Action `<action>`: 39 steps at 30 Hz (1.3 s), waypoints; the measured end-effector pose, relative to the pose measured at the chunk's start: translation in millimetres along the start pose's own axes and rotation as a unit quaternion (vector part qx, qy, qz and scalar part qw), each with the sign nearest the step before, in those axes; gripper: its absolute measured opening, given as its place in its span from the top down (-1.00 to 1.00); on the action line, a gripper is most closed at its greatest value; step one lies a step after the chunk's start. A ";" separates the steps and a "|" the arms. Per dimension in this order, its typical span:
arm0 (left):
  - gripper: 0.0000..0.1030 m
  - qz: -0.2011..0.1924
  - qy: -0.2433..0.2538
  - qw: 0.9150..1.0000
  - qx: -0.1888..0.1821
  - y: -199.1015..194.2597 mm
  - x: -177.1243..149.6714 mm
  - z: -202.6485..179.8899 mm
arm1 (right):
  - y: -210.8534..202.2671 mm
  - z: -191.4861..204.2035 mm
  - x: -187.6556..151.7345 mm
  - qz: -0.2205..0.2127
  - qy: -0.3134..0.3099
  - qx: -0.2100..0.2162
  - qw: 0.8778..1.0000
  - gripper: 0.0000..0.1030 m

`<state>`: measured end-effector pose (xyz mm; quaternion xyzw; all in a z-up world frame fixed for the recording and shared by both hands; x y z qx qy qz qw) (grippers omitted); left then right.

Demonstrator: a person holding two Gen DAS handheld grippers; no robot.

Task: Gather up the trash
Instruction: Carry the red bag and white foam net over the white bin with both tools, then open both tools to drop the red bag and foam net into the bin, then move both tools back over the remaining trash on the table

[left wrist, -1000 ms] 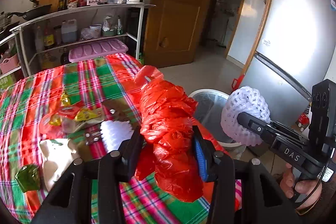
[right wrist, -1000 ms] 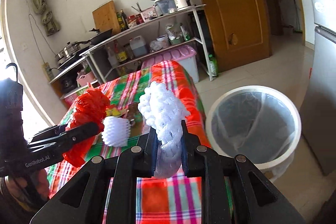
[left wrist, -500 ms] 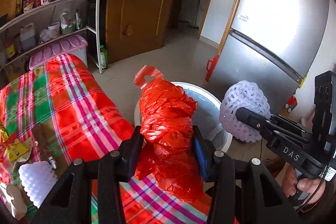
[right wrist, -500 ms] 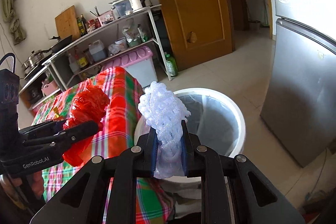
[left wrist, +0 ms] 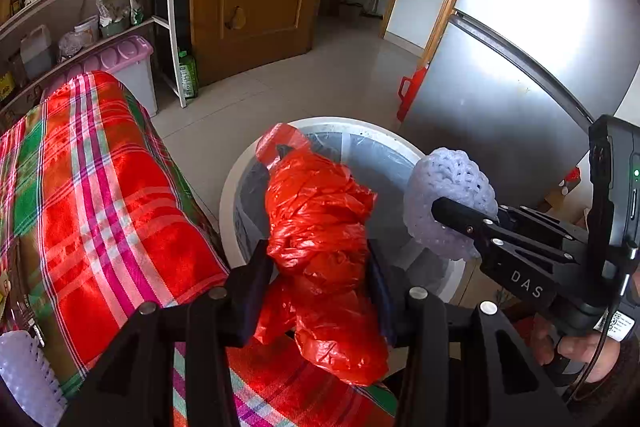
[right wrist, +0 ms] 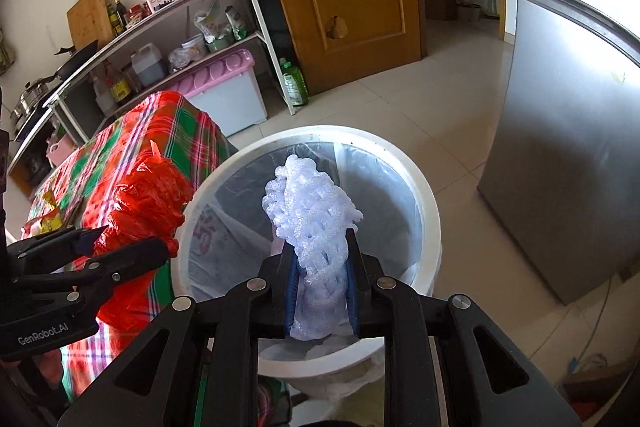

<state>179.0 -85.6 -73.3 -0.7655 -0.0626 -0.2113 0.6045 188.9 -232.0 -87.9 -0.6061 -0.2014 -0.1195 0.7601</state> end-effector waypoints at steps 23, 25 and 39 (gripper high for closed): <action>-0.37 -0.026 -0.021 0.999 0.011 -31.6 -13.3 16.0 | -18.6 4.7 -5.3 -0.026 0.014 -0.011 1.000 0.00; -0.40 -0.035 -0.025 0.999 0.013 -41.3 -18.4 20.1 | -24.5 10.5 -7.3 -0.032 0.011 -0.006 0.999 0.00; -0.52 -0.096 -0.100 0.989 0.050 -113.2 -80.3 88.4 | -53.5 101.5 -22.7 -0.063 -0.060 0.063 0.994 0.00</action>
Point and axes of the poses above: each gripper's, at about its wrist camera, not at the fingertips, and y roughly the way its jaws point, z to its left, x to its top, the point moved 6 cm from there along y, roughly the way its jaws point, and after that the axes turned 14 degrees about z, right-handed, at the moved point
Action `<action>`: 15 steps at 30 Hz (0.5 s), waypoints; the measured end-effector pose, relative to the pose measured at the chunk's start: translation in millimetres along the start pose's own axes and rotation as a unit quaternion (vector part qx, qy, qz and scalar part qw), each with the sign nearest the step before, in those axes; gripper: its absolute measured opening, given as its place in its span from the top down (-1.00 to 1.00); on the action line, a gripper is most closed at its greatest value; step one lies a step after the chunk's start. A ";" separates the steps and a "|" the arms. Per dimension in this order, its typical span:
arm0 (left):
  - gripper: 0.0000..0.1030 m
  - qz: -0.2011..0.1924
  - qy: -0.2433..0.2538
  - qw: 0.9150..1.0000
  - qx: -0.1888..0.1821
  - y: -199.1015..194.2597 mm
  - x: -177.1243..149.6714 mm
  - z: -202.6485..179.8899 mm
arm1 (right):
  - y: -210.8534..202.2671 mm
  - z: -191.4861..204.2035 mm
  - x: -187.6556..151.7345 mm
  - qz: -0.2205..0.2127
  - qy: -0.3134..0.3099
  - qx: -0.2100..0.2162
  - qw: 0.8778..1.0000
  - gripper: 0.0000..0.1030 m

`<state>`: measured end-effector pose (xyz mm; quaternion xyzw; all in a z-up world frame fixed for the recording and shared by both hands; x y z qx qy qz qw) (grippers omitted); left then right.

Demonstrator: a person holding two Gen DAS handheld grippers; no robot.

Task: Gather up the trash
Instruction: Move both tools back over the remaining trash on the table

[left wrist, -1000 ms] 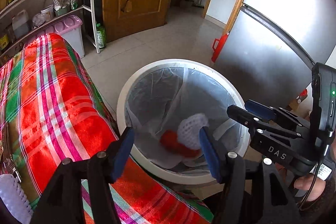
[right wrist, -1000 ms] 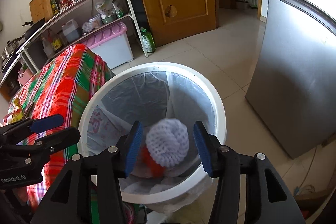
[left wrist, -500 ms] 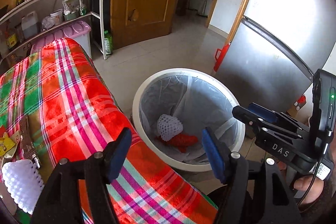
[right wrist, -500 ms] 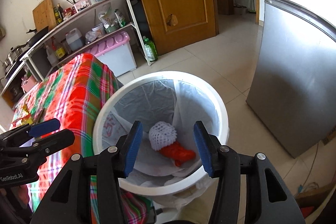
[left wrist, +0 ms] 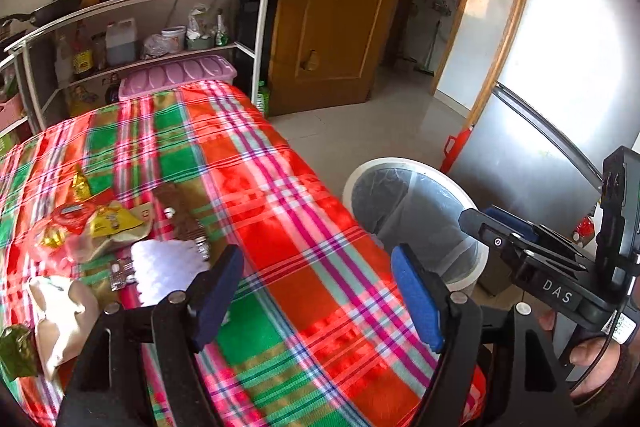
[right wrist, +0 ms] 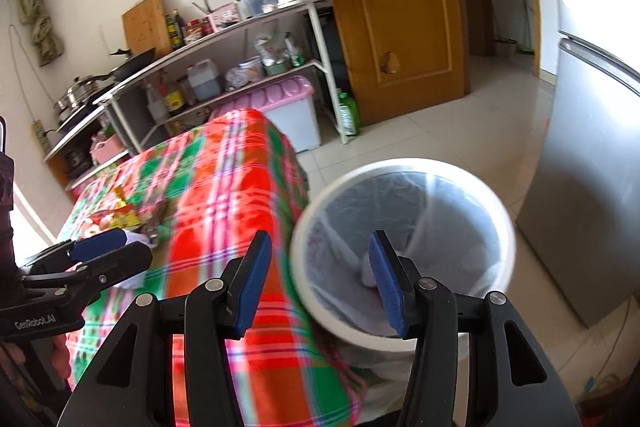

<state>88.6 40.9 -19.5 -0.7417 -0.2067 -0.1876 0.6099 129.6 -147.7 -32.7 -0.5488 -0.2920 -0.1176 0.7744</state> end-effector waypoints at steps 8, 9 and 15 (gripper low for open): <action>-0.60 -0.032 -0.047 0.997 0.055 -41.9 -29.1 70.1 | 16.7 72.7 -3.6 0.010 -0.050 0.050 0.997 -0.01; -0.61 -0.035 -0.055 0.996 0.063 -46.7 -33.6 79.6 | 20.6 81.3 -4.7 0.014 -0.056 0.055 0.997 -0.01; -0.63 -0.039 -0.103 0.988 0.111 -66.0 -58.3 138.8 | 38.9 122.7 -10.5 0.031 -0.082 0.079 0.993 -0.07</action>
Point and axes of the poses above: each gripper's, at about its wrist camera, not at the fingertips, and y roughly the way its jaws point, z to its left, x to its top, the point moved 6 cm from there along y, roughly the way its jaws point, and after that the axes turned 14 degrees about z, right-handed, at the moved point
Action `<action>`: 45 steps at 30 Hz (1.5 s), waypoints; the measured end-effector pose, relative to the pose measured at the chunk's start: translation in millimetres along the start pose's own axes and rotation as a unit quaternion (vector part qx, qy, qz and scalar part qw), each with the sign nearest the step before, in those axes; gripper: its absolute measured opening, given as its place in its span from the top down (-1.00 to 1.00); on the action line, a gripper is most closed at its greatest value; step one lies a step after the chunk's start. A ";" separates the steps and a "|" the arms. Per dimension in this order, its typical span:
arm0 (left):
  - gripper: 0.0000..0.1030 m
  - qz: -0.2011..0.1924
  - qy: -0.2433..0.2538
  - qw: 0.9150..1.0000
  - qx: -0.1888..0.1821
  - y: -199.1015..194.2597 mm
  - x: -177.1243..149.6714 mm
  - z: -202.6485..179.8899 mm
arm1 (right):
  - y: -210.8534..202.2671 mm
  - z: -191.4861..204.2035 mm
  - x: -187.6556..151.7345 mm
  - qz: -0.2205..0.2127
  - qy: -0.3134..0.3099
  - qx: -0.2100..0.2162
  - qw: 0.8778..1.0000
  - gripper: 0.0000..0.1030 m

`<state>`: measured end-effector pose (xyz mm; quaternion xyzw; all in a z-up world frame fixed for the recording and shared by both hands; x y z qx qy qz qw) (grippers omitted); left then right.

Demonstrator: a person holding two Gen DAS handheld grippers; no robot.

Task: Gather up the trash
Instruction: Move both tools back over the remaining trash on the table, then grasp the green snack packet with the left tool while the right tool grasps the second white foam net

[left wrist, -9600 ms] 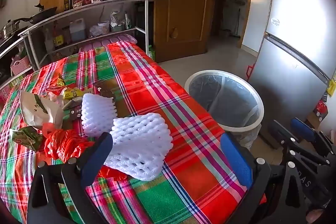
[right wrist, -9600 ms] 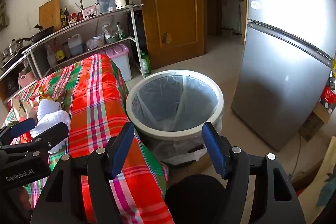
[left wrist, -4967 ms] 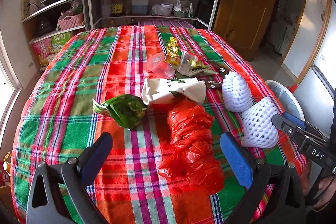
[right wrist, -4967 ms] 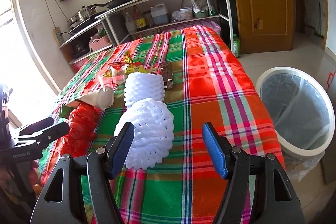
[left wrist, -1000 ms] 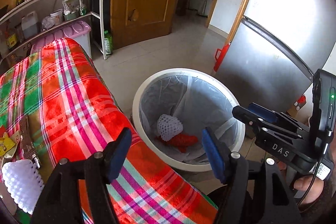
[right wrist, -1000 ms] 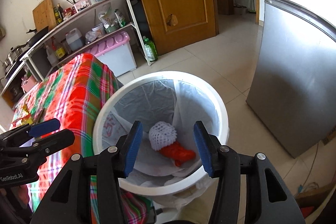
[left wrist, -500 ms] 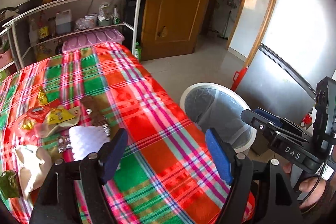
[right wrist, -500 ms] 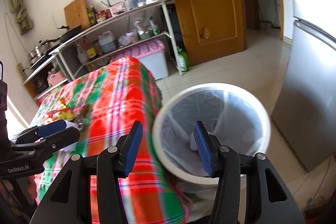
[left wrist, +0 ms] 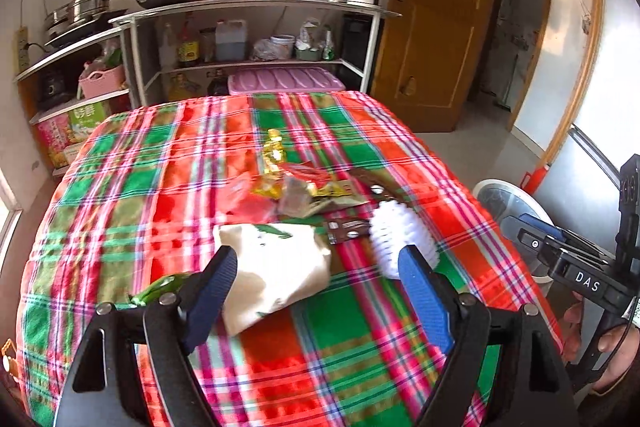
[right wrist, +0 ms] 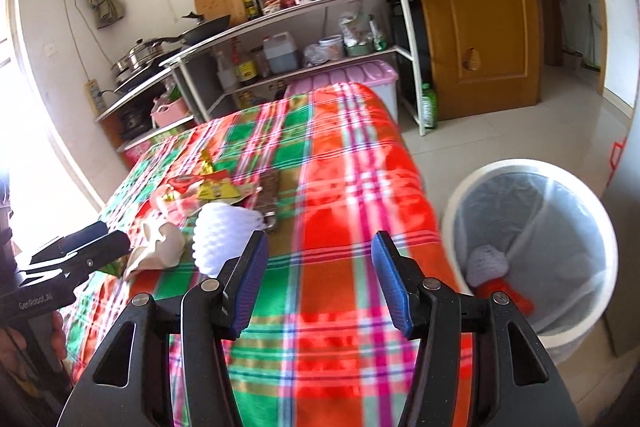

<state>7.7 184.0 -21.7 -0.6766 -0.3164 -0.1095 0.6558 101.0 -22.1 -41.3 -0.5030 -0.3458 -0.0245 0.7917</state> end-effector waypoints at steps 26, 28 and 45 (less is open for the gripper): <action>-0.72 0.052 -0.093 0.994 0.017 32.5 -32.9 127.3 | 85.1 76.0 11.3 0.077 -0.067 0.004 0.995 -0.31; -0.72 0.055 -0.096 0.994 0.010 36.6 -32.6 127.1 | 88.5 76.1 12.0 0.082 -0.066 0.004 0.994 -0.31; -0.09 0.054 -0.083 0.995 -0.016 40.8 -28.8 113.9 | 95.0 82.5 10.0 0.090 -0.064 0.017 0.994 -0.31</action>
Point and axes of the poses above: each gripper's, at about its wrist camera, not at the fingertips, and y roughly the way its jaws point, z to its left, x to its top, the point moved 6 cm from there along y, roughly the way its jaws point, and after that the axes turned 14 degrees about z, right-handed, at the moved point
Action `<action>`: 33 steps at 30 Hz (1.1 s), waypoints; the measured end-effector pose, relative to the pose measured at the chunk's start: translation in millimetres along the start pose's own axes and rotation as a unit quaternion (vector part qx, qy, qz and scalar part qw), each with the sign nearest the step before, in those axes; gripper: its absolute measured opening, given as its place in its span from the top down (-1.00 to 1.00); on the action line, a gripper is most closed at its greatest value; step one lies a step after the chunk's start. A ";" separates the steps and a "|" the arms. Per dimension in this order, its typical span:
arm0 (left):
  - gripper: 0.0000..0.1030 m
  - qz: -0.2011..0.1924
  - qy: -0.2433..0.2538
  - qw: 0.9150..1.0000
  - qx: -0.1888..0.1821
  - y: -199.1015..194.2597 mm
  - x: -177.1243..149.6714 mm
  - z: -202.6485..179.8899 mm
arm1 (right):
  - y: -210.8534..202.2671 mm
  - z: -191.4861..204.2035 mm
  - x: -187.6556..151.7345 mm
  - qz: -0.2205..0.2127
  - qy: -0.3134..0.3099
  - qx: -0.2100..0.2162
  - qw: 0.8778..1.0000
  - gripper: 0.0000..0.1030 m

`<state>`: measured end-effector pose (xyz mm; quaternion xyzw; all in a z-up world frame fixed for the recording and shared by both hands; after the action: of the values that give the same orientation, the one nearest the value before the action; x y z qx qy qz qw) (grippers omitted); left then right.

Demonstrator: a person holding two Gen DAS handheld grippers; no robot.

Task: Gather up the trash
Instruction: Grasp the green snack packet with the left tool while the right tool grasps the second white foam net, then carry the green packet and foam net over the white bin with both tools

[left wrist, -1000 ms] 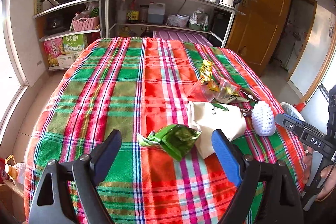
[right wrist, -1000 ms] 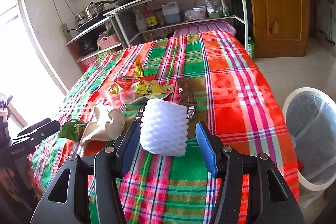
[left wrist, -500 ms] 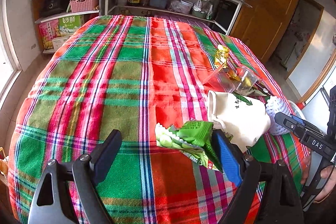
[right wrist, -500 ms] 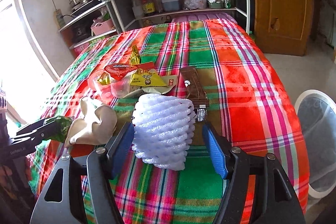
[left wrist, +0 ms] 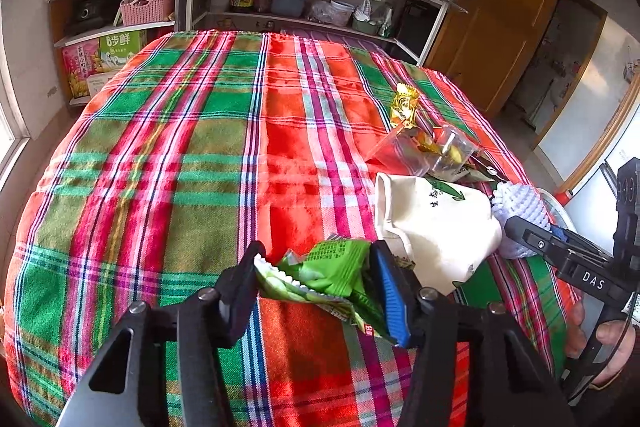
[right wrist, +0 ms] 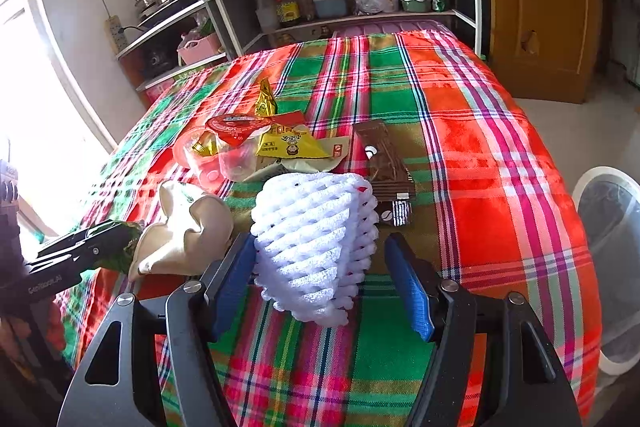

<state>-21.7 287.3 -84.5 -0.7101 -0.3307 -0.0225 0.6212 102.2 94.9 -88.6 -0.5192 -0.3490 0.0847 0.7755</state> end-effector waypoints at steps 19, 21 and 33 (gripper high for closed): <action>0.07 -0.018 0.016 1.000 -0.002 -16.2 0.1 -18.4 | -18.1 4.3 -6.7 -0.031 -0.015 0.004 0.999 0.57; 0.07 -0.022 0.018 1.000 -0.004 -19.4 0.6 -20.8 | -20.3 3.8 -7.6 -0.033 -0.014 0.005 0.999 0.58; 0.07 -0.050 0.039 0.998 -0.004 -44.1 6.2 -41.8 | -48.6 -9.0 -16.9 -0.065 0.003 0.012 0.998 0.60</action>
<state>-23.0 252.9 -33.9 -0.6937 -0.3414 -0.0830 0.6288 84.1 58.2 -56.1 -0.4860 -0.3791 0.0369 0.7866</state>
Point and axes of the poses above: each gripper's, at about its wrist camera, not at the fingertips, and y roughly the way its jaws point, z to its left, x to its top, the point moved 6 cm from there along y, roughly the way its jaws point, and after that the axes turned 14 degrees about z, right-handed, at the moved point
